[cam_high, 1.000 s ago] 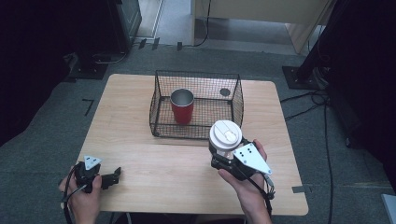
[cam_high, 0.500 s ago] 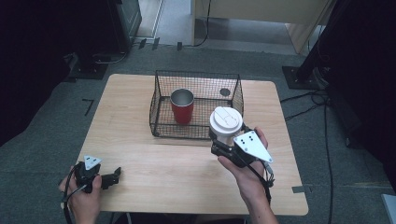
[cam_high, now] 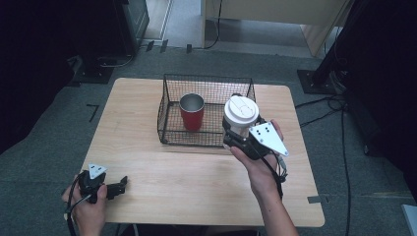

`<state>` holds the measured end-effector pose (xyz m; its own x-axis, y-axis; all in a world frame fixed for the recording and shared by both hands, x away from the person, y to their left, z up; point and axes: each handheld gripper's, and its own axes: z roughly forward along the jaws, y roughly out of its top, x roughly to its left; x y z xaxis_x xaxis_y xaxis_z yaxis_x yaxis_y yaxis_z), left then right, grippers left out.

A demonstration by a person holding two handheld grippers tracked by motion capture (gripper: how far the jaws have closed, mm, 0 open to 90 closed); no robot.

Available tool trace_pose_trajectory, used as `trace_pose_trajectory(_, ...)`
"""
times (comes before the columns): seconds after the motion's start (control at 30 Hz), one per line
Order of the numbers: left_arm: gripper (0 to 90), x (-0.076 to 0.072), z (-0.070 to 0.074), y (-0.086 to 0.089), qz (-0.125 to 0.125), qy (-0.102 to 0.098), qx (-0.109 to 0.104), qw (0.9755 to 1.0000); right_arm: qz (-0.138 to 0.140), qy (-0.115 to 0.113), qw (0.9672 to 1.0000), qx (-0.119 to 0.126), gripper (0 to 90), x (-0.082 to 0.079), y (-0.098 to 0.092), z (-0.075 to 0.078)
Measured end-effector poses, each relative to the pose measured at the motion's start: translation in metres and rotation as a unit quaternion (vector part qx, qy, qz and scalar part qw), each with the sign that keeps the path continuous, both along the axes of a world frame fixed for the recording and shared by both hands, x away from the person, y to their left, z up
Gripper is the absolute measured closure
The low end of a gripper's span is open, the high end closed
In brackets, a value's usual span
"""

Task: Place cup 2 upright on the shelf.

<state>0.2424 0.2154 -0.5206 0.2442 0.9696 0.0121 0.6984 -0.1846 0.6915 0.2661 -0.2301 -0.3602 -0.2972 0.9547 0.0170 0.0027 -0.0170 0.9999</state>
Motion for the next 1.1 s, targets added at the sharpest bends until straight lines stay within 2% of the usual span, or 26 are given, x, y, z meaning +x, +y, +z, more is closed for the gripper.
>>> trace_pose_trajectory(0.4,0.0,0.000,0.000,0.000,0.000,0.000,0.000,1.0000,-0.017,-0.005,0.9998,0.011,15.9,0.029,-0.004,0.008)
trace_pose_trajectory(0.57,0.0,0.000,0.000,0.000,0.000,0.000,0.000,1.0000,-0.020,-0.007,0.9997,0.006,15.9,0.040,-0.002,0.010)
trace_pose_trajectory(1.1,0.0,0.000,0.000,0.000,0.000,0.000,0.000,1.0000,-0.031,0.010,0.9995,0.000,15.9,0.081,0.006,0.006)
